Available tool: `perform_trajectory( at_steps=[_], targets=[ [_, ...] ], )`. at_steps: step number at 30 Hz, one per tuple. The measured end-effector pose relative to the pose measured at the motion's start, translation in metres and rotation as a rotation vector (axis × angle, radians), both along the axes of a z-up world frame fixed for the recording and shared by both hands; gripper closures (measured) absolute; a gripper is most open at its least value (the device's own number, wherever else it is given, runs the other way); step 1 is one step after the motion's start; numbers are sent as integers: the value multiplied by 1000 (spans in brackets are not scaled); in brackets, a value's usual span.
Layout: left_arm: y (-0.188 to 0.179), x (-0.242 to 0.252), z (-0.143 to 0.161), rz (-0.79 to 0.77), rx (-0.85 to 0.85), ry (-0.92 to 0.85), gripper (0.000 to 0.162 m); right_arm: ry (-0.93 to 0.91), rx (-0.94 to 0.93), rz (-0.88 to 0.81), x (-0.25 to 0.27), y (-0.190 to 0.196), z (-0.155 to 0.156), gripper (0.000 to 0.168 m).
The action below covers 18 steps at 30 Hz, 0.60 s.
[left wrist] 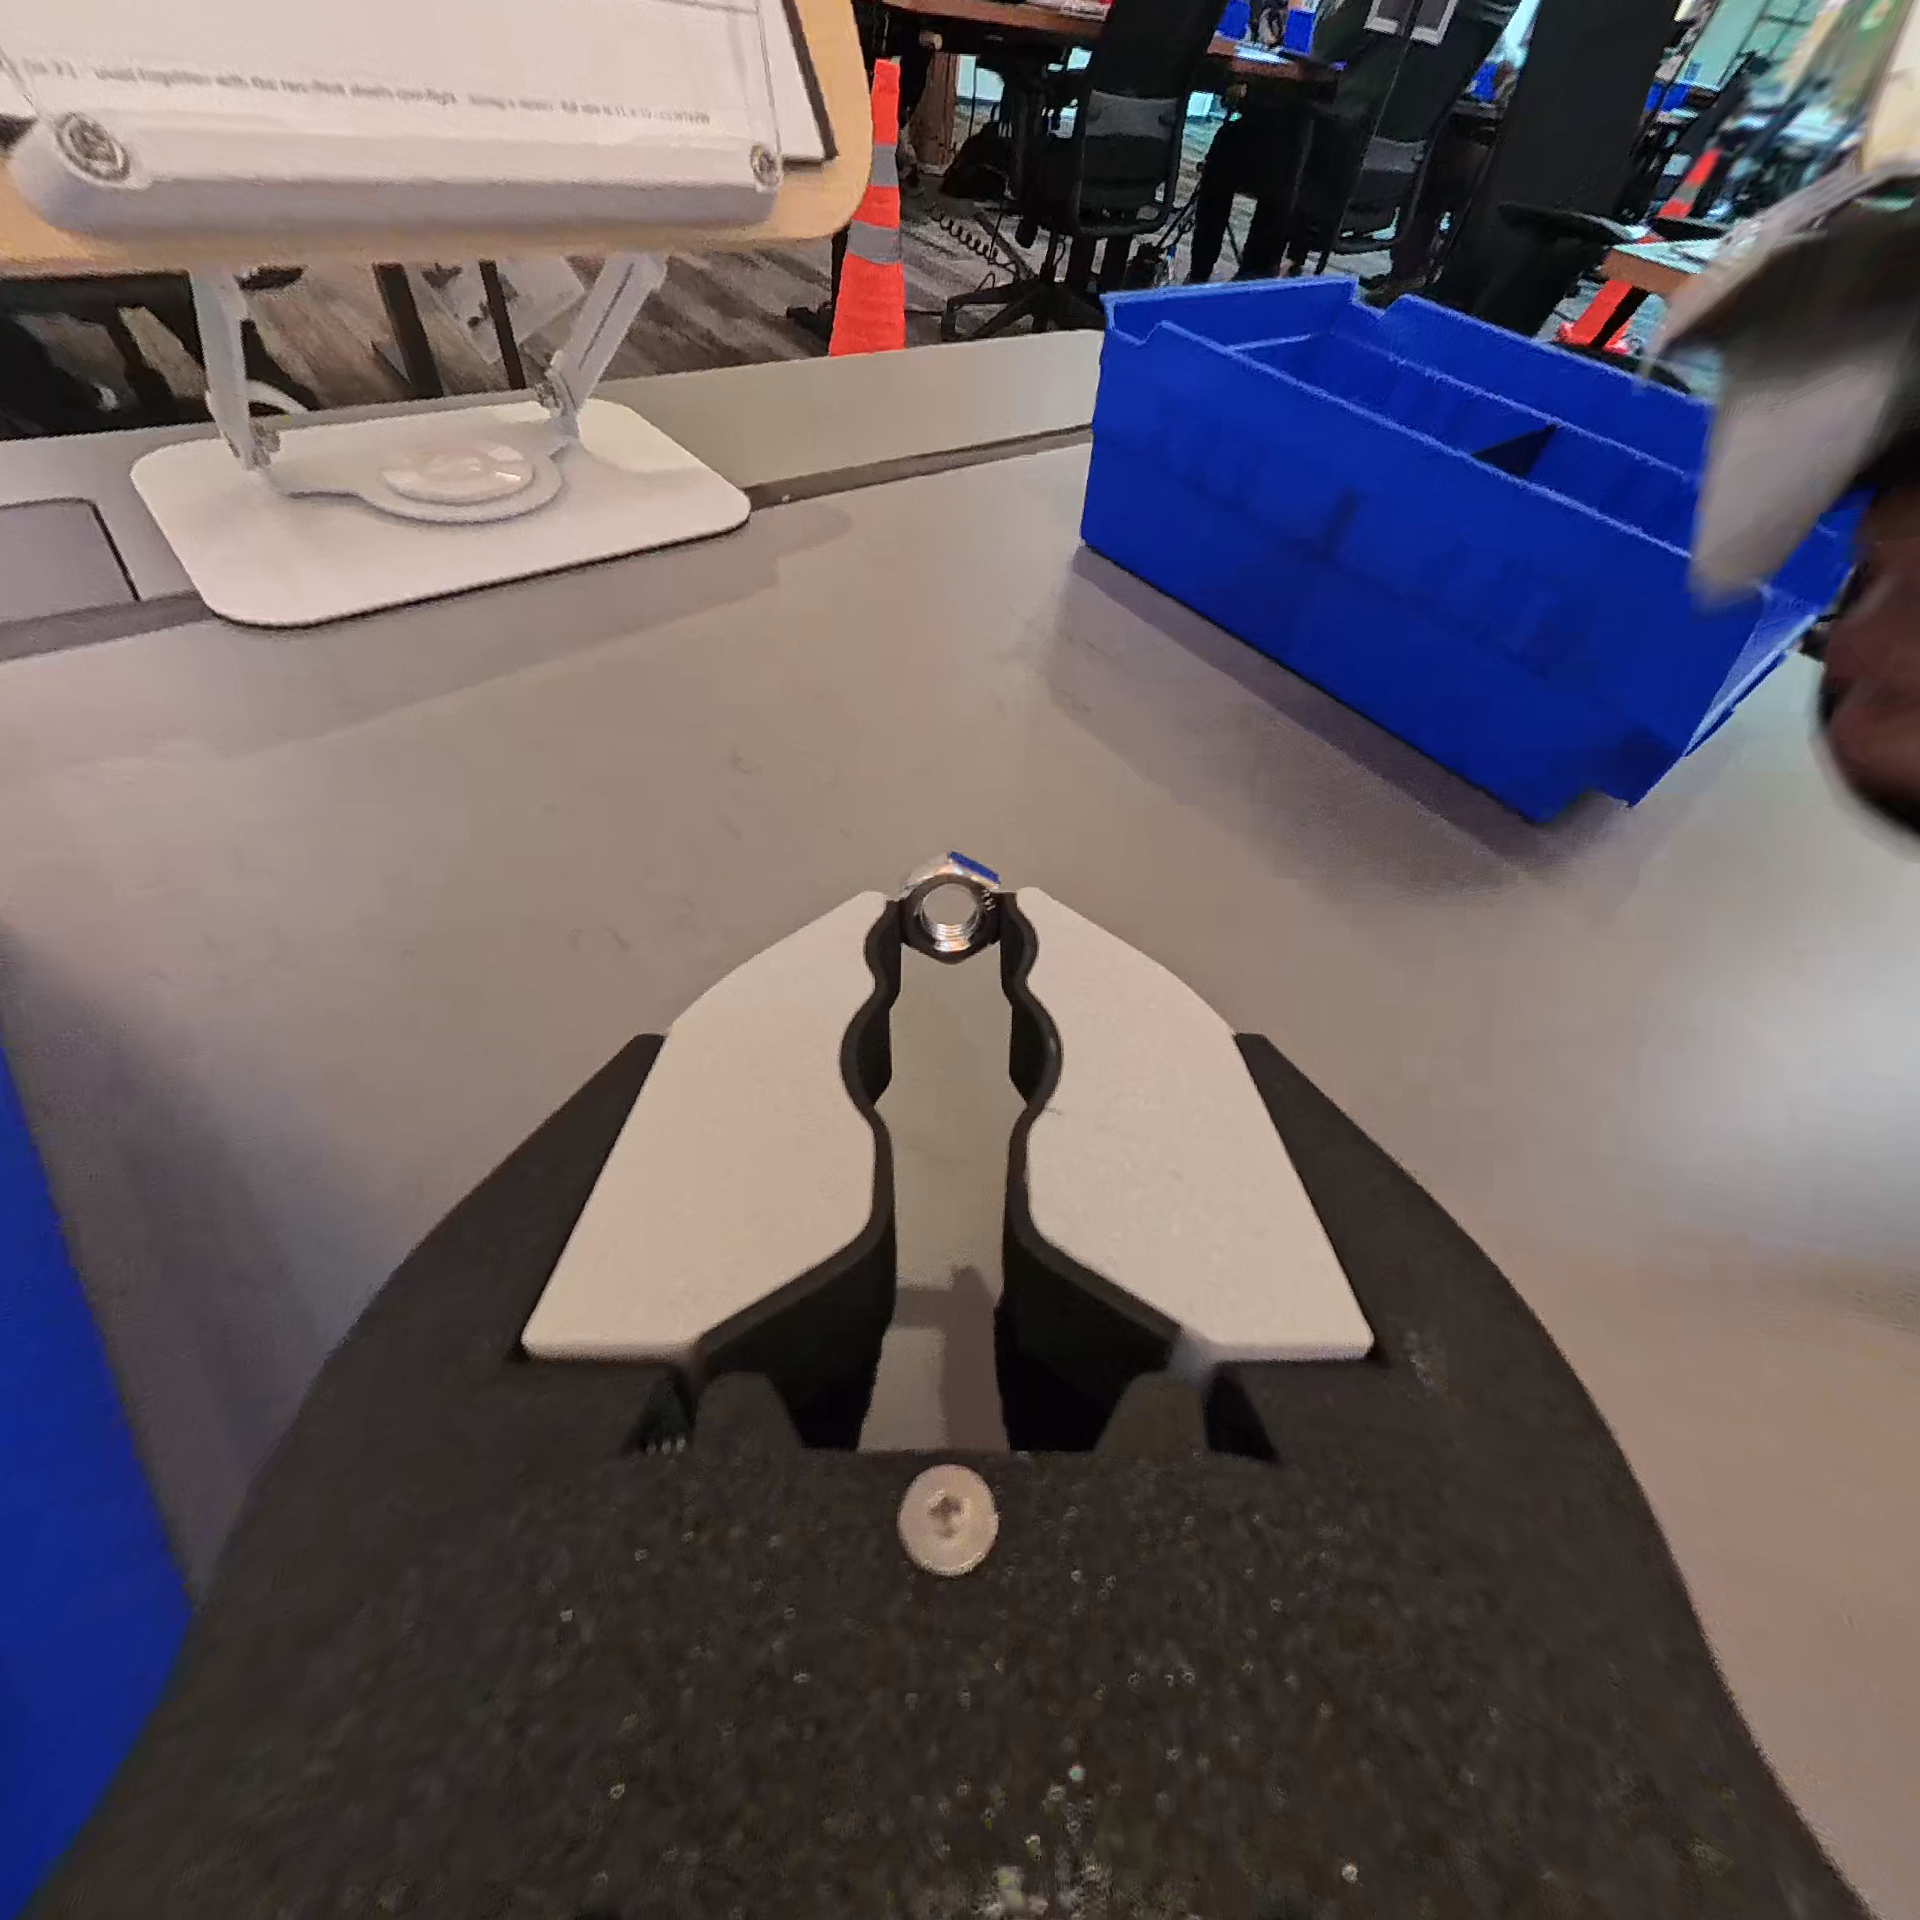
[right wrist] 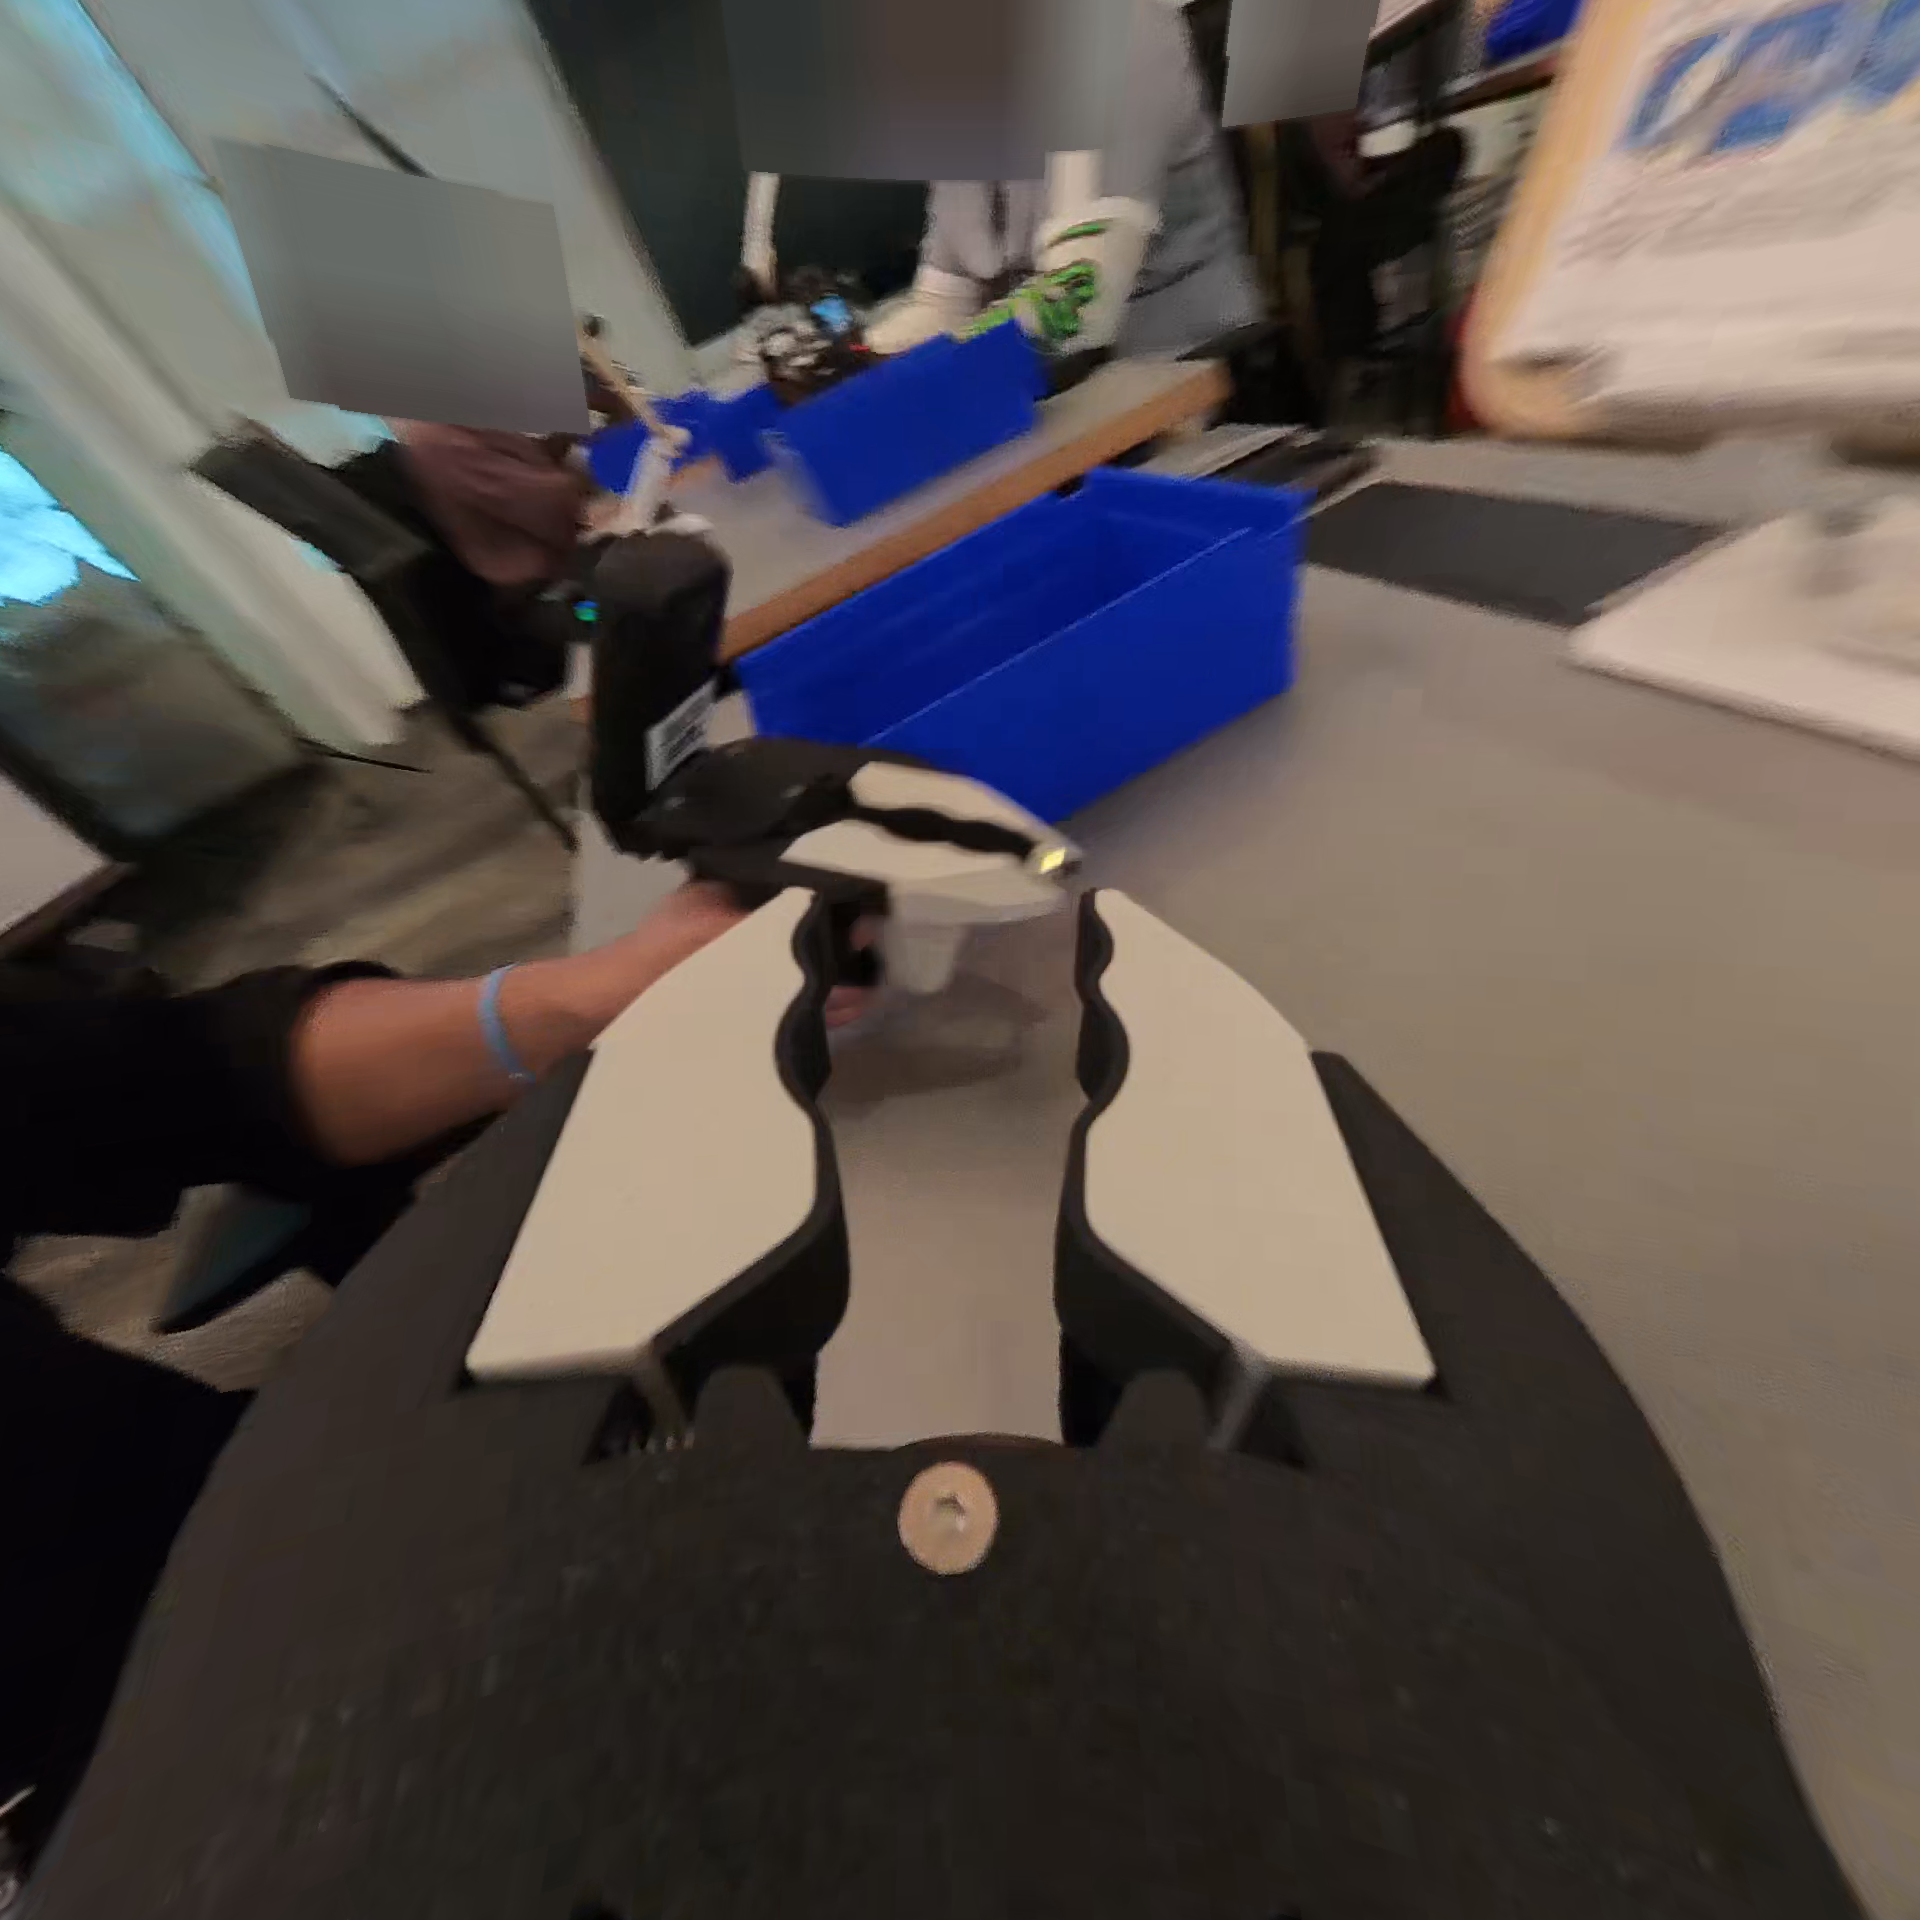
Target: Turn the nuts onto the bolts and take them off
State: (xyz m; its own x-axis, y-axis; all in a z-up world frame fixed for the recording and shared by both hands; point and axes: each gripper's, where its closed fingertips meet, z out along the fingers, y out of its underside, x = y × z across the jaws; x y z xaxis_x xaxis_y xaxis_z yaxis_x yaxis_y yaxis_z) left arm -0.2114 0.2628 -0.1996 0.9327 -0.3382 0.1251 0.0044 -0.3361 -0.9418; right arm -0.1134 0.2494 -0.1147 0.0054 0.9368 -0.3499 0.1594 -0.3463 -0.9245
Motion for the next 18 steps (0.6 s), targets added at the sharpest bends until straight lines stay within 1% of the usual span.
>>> perform_trajectory(
  at_steps=[1,3,6,9,11,12,15,18],
  targets=[
    [-1,1,3,-17,17,2,145,20,-36,41,-12,-18,-16,124],
    [-4,3,9,-66,55,13,145,18,-106,56,-27,-32,-45,124],
    [-15,20,18,-240,134,26,145,18,-285,132,-34,-41,-61,124],
    [-36,39,35,-439,299,34,145,81,-425,209,-33,-41,-51,125],
    [-48,47,49,-507,438,40,145,114,-539,314,-32,-51,-43,124],
    [-52,49,55,-521,478,33,145,116,-572,355,-33,-56,-42,126],
    [-60,62,57,-589,468,-18,146,188,-668,430,-37,-65,-35,130],
    [-63,73,46,-626,444,46,145,239,-727,463,-40,-66,-32,136]
  ],
)
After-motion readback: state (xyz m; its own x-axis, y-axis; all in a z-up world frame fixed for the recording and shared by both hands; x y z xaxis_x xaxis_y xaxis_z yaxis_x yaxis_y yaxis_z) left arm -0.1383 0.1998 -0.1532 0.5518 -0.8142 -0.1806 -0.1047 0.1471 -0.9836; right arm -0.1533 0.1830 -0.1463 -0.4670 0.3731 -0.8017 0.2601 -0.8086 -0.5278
